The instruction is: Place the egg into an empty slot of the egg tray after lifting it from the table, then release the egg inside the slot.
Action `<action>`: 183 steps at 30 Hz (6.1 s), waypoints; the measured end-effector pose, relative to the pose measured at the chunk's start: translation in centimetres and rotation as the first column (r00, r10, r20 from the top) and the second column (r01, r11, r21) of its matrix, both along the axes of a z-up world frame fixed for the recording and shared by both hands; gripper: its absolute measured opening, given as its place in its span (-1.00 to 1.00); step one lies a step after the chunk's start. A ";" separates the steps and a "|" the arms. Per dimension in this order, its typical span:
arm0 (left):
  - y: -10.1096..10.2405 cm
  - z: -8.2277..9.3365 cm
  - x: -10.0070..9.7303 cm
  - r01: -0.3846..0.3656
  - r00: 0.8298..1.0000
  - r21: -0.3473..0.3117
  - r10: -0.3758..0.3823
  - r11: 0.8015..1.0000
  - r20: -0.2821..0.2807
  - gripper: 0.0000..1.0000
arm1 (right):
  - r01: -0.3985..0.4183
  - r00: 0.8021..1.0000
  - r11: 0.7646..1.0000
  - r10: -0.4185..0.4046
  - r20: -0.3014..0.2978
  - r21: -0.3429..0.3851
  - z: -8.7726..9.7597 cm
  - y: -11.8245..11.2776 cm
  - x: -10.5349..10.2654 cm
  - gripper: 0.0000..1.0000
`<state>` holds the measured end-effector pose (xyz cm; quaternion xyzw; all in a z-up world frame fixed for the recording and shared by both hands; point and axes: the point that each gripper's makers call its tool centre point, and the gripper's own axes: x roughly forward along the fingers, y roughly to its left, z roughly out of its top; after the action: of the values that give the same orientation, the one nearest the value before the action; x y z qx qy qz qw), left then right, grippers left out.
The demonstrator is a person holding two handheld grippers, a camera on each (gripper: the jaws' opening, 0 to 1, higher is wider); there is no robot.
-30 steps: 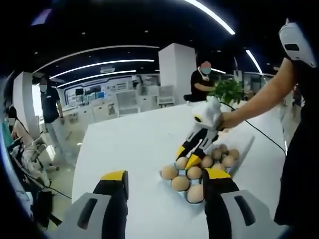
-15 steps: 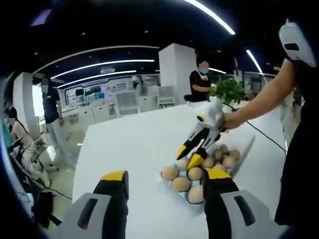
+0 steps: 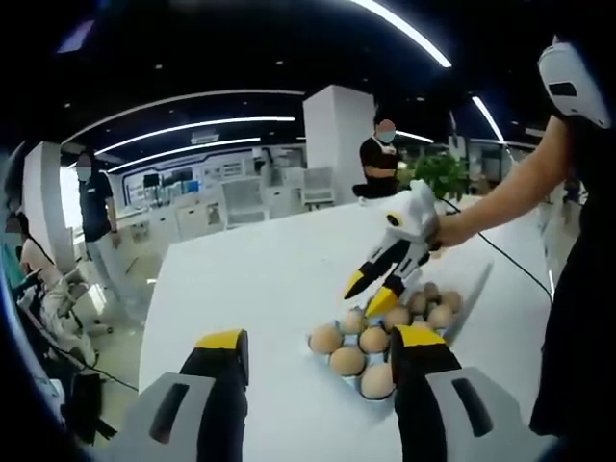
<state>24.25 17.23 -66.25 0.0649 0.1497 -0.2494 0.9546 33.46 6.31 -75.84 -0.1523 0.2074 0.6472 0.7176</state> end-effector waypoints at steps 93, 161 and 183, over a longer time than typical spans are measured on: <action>-1.0 0.4 0.1 0.015 1.000 -0.003 -0.015 1.000 0.000 0.19 | 0.524 0.851 0.838 -0.524 0.042 -0.155 -2.1 -29.7 4.4 -0.45; -0.4 0.4 -0.3 -0.004 1.000 -0.005 0.004 1.000 0.004 0.19 | 0.283 0.958 0.957 -0.280 0.059 -0.064 2.0 -17.2 3.3 -0.50; 0.0 0.2 -0.3 -0.013 1.000 -0.004 0.013 1.000 0.001 0.19 | 0.110 0.993 0.994 -0.110 0.032 -0.021 1.7 -8.0 1.0 -0.50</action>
<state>23.96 17.28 -66.01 0.0622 0.1490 -0.2437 0.9563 34.42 -1.73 -74.12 -0.1586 0.2117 0.6018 0.7535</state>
